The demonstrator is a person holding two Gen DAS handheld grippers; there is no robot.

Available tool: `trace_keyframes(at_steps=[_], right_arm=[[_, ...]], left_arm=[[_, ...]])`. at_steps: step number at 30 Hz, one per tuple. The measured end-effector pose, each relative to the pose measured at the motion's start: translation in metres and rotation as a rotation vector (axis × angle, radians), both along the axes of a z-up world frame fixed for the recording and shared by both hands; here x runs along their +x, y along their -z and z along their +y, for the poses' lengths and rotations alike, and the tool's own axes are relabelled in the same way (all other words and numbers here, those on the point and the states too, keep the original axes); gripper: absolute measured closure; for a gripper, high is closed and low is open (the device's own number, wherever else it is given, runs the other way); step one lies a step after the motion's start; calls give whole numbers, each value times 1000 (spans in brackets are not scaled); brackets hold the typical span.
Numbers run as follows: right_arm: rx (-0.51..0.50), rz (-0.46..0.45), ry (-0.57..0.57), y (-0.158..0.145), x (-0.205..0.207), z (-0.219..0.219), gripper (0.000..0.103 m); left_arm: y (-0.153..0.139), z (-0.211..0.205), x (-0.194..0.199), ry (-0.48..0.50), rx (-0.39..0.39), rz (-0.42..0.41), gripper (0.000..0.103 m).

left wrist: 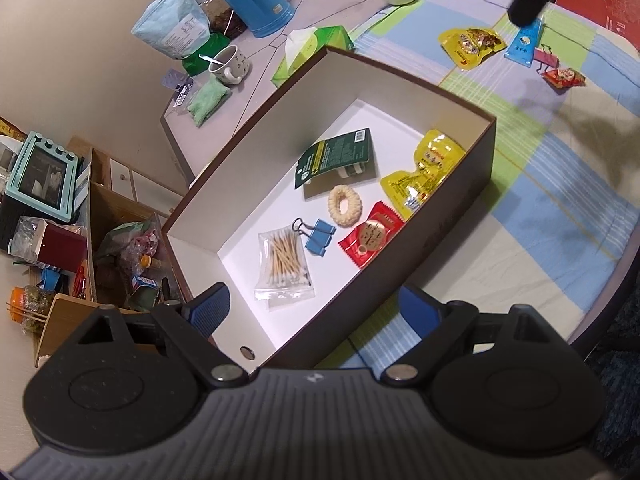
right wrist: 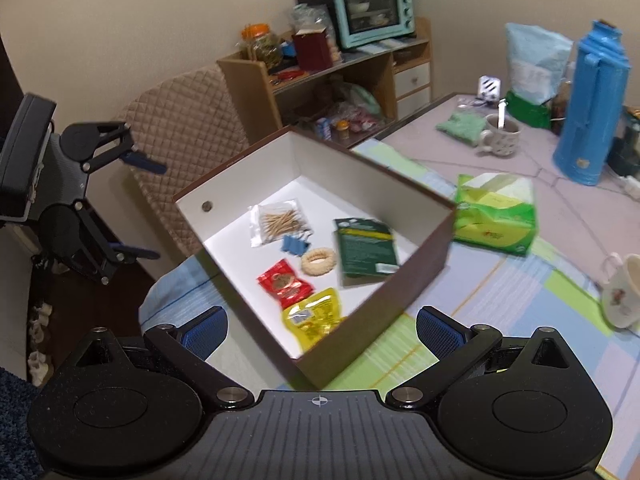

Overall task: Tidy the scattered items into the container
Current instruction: 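Move both open tools toward the blue tube and red candy packet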

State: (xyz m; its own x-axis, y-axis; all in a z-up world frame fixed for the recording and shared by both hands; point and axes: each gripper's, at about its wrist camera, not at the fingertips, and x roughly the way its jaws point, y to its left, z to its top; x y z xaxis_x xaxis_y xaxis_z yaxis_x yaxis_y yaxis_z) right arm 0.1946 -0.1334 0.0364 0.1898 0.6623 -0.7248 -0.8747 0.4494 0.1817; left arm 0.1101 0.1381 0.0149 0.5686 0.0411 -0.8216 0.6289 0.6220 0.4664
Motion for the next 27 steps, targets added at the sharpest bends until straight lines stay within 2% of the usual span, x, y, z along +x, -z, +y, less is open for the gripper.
trace_keyframes(at_steps=[7, 13, 19, 27], right_arm=[[42, -40, 168, -27, 24, -69, 0], [17, -24, 287, -30, 33, -135, 0], [-69, 26, 325, -12, 27, -187, 0], [-132, 101, 334, 20, 22, -233, 0]], left_arm=[[-5, -16, -1, -18, -63, -18, 13], [-9, -36, 1, -23, -128, -24, 13], [-9, -72, -2, 11, -208, -3, 13], [11, -138, -17, 92, -275, 50, 13]])
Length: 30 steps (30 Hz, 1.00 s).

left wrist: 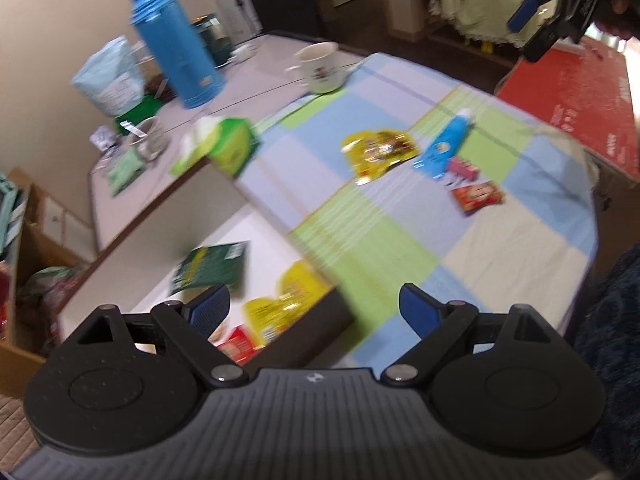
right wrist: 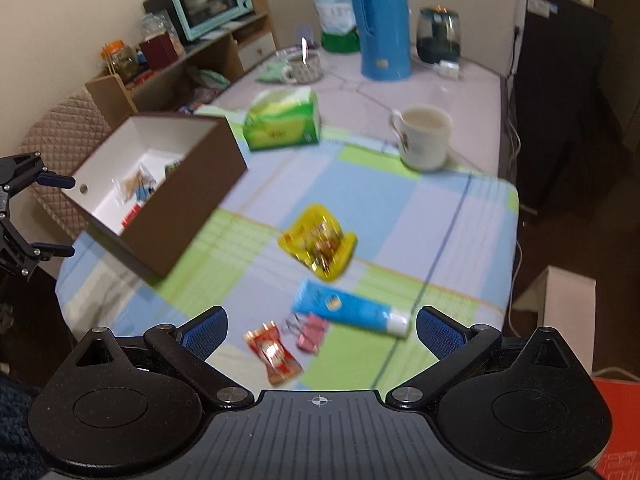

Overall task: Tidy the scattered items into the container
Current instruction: 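Move both open tools toward the blue tube and red candy packet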

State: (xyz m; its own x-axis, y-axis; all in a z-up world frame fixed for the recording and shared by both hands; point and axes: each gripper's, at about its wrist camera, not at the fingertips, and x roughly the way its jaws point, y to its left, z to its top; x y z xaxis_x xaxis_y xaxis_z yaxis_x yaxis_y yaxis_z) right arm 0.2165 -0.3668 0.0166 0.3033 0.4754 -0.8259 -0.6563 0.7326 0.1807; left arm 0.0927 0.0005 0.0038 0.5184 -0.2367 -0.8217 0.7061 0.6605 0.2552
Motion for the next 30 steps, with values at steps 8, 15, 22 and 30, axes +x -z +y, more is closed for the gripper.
trace_keyframes(at_steps=[8, 15, 22, 30], right_arm=[[-11, 59, -37, 27, 8, -23, 0], [-8, 77, -80, 42, 22, -33, 0], [-12, 89, -110, 57, 40, -39, 0], [-13, 130, -105, 70, 62, -46, 0]], left_arm=[[34, -61, -10, 79, 2, 72, 14], [61, -109, -12, 175, 4, 102, 22], [89, -149, -6, 300, 44, 108, 31], [125, -189, 14, 426, 114, 133, 44]])
